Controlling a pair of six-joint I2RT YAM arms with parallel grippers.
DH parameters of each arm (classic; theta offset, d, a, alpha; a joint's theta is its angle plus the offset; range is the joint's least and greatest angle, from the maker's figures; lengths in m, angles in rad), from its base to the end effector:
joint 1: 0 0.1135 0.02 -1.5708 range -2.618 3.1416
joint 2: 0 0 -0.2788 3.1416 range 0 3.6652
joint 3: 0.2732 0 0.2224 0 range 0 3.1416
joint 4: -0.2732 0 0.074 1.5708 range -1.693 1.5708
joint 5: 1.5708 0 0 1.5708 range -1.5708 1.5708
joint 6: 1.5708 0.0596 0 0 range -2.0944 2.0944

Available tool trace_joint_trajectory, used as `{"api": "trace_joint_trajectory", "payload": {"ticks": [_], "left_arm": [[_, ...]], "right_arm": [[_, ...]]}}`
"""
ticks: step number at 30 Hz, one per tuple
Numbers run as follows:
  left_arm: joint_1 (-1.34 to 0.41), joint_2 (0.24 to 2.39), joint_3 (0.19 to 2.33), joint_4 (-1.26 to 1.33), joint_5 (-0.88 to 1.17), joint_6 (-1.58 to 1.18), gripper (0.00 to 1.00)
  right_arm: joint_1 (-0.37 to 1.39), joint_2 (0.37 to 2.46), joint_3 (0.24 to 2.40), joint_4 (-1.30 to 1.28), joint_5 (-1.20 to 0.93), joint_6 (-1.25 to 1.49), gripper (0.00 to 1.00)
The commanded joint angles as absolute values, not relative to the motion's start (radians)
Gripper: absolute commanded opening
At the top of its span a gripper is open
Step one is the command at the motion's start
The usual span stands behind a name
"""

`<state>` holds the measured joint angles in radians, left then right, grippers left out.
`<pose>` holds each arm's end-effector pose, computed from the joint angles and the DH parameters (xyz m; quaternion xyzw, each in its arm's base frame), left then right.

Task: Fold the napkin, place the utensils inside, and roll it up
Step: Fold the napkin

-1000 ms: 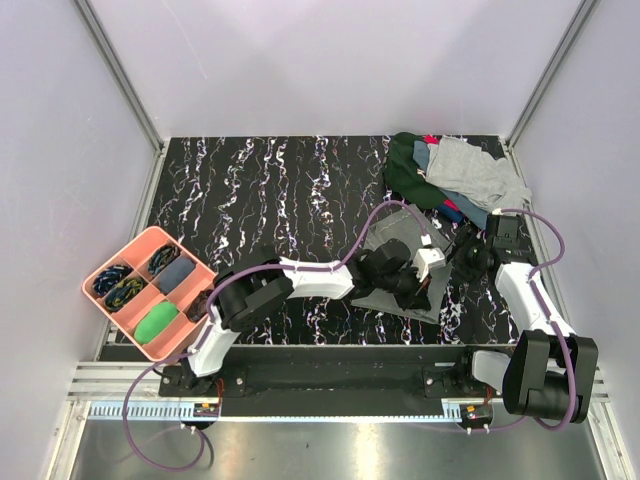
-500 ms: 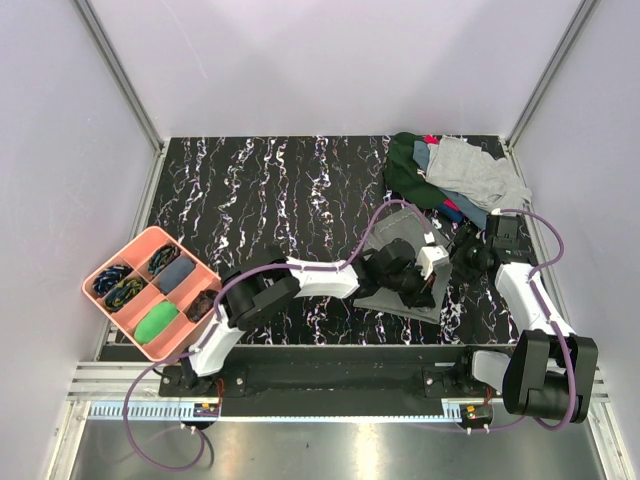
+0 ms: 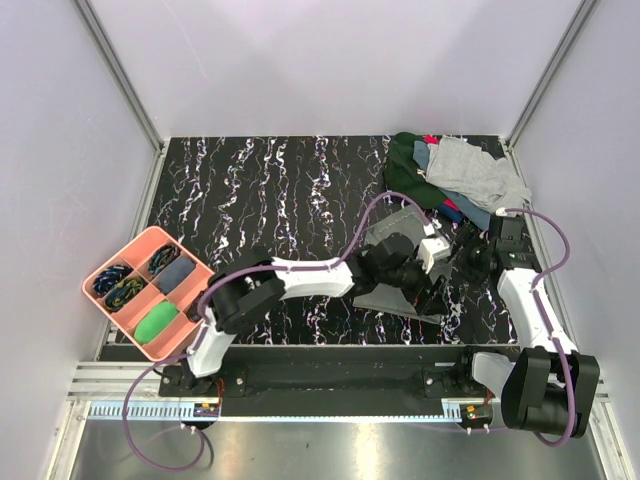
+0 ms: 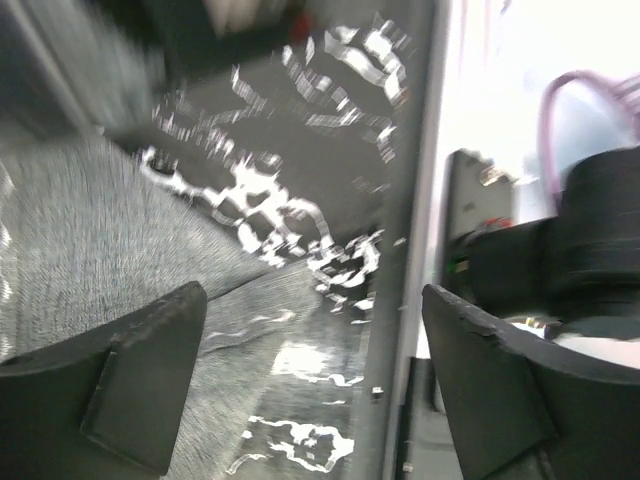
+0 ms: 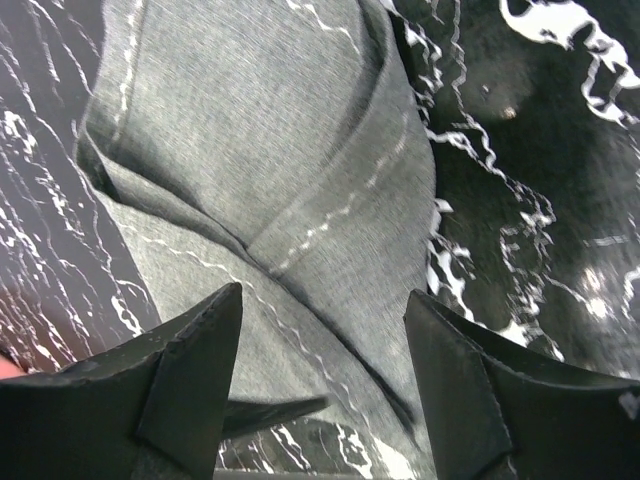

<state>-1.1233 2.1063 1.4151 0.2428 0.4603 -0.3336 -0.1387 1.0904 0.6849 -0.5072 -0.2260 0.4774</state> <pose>0.1840 -0.4445 0.2078 0.4292 0.7142 -0.4891 0.2581 0.1924 -0.0134 0.2269 0.2504 0.9071 0.1593 0.2985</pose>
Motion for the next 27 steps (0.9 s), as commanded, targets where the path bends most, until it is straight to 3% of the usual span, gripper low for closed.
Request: {"api": "trace_joint_trajectory", "payload": {"ticks": [1,7,15,19,20,23,27], "left_arm": [[-1.121,1.928,1.355,0.330,0.442,-0.337,0.95],[-1.043,1.711,1.111,0.331,0.316,-0.389,0.99],[-0.826,1.533,0.864,0.233,0.199,-0.552,0.98],[-0.752,1.575,0.811,0.284,0.261,-0.629,0.88],[-0.744,1.594,0.811,0.305,0.268,-0.652,0.81],[-0.730,1.679,0.850,0.349,0.319,-0.690,0.72],[-0.730,1.793,0.920,0.377,0.333,-0.713,0.66]], "right_arm": [[-0.141,1.054,0.736,-0.598,-0.187,0.454,0.76],[-0.141,1.017,0.738,-0.683,-0.277,0.497,0.86],[-0.121,1.006,0.627,-0.741,-0.312,0.627,0.82],[-0.110,1.015,0.626,-0.753,-0.281,0.644,0.81],[-0.106,1.022,0.626,-0.755,-0.281,0.647,0.81],[-0.103,1.023,0.629,-0.743,-0.279,0.663,0.80],[-0.101,1.020,0.638,-0.735,-0.281,0.673,0.80]]}}
